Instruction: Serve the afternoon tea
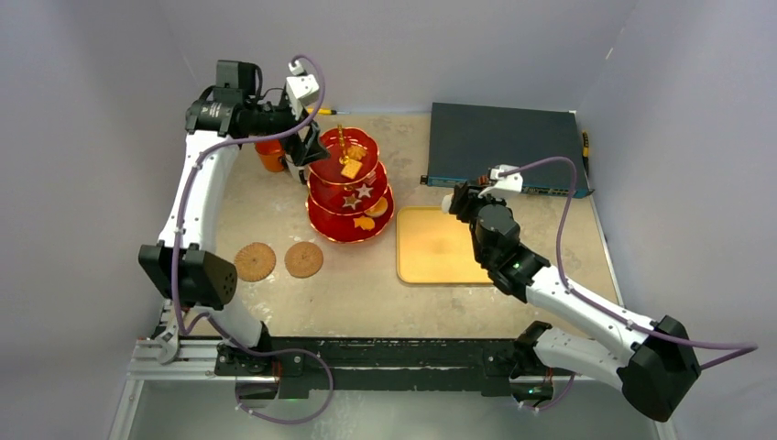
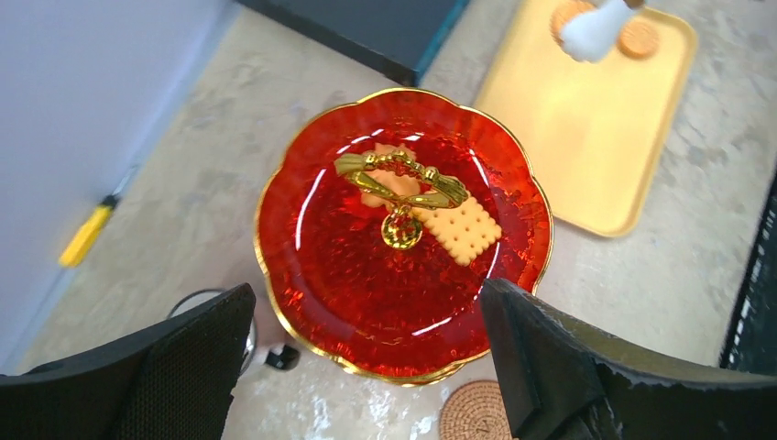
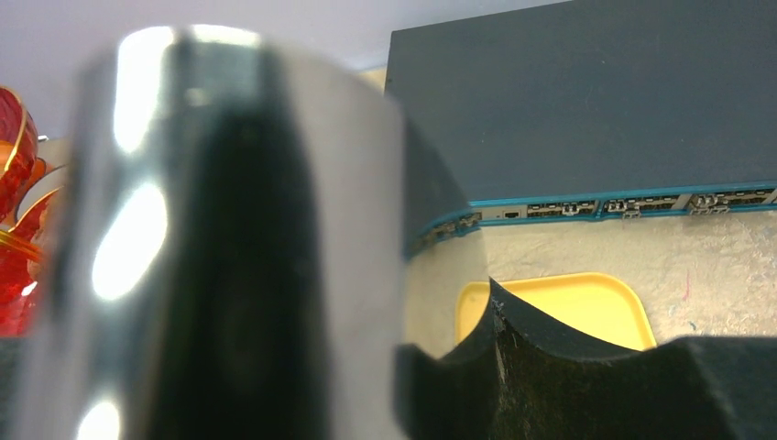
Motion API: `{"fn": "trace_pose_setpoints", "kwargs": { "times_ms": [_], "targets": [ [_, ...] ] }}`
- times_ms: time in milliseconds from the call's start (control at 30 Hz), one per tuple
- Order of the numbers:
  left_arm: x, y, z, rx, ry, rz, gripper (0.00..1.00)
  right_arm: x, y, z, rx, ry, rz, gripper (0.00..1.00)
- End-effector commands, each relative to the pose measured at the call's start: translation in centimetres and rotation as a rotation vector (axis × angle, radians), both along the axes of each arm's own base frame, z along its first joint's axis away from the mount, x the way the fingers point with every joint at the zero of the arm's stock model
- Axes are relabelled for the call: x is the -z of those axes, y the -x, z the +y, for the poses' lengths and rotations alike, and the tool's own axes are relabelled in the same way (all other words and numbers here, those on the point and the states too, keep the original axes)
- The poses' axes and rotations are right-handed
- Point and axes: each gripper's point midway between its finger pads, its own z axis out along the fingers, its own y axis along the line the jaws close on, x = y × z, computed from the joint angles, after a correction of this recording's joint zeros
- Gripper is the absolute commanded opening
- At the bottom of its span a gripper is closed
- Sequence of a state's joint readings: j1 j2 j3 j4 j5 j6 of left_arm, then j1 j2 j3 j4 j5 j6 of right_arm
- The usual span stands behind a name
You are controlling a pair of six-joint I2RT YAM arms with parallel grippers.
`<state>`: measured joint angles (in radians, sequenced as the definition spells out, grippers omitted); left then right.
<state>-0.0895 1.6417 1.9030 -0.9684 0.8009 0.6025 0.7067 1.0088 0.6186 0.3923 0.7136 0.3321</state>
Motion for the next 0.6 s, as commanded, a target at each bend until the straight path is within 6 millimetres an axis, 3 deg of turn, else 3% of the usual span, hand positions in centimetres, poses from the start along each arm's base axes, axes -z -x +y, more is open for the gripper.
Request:
{"fn": "trace_pose_setpoints", "kwargs": {
  "times_ms": [0, 167, 433, 567],
  "targets": [
    [0.6, 1.7, -2.1, 0.242, 0.071, -0.015, 0.9, -3.3, 0.1, 0.1, -0.004, -0.05, -0.068, 0.38],
    [1.8, 0.2, -2.7, 0.284, 0.096, -0.01, 0.8, -3.7, 0.4, -0.1, -0.005, -0.057, -0.074, 0.38],
    [1.4, -0.6, -3.8, 0.333, 0.165, -0.032, 0.67, -3.5, 0.3, 0.0, -0.009, -0.058, -0.071, 0.38],
    [0.9, -0.7, -4.3, 0.36, 0.187, -0.049, 0.66, -3.5, 0.2, 0.4, -0.019, -0.061, -0.069, 0.38]
  ]
}}
